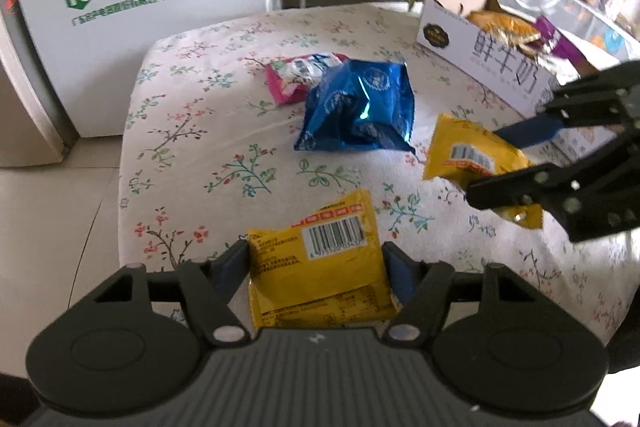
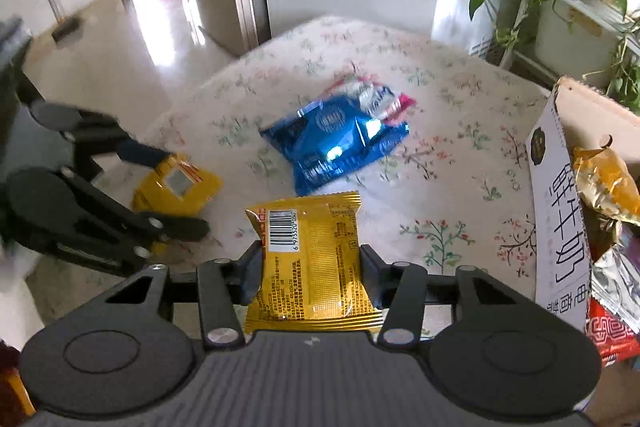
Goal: Organize snacks
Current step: 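Close right tool on the yellow pack while left tool grasps the yellow barcode pack, then lift both held yellow packs and carry them over the cardboard box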
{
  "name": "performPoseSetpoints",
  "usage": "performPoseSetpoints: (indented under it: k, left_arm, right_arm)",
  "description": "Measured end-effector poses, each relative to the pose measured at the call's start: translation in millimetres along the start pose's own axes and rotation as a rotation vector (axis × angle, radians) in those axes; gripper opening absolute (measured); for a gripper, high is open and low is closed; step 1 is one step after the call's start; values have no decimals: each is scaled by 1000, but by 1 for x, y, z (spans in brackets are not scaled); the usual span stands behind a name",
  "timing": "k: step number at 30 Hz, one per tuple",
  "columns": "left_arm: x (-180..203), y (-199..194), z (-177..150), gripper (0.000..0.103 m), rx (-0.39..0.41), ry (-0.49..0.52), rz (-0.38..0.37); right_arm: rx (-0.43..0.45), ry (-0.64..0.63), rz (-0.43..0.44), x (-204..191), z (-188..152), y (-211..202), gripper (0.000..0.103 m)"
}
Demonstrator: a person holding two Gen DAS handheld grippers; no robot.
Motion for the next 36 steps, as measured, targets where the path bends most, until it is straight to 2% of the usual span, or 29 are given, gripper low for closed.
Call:
performPoseSetpoints:
  k: [8, 21, 30, 36]
  left_arm:
    - [-3, -16, 1, 70, 65, -97, 0]
    - [1, -44, 22, 70, 146, -186, 8]
    - [27, -56, 52, 70, 189, -220, -52]
    - [52, -59, 72, 70, 210, -201, -80]
  right_arm:
    - [62, 7, 5, -7, 4, -14, 56]
    - [108, 211, -23, 23, 20, -31, 57]
    - [214, 347, -92, 54, 24, -65, 57]
    - [270, 454, -145, 85, 20, -86, 57]
Point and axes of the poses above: each gripper's, at about its wrist camera, not at the fingertips, and y roughly the way its jaws point, x to its right, z to its top, the point moved 4 cm from there along y, roughly the way its jaws point, and after that the axes turned 10 degrees about -x, right-handed, at the moved point
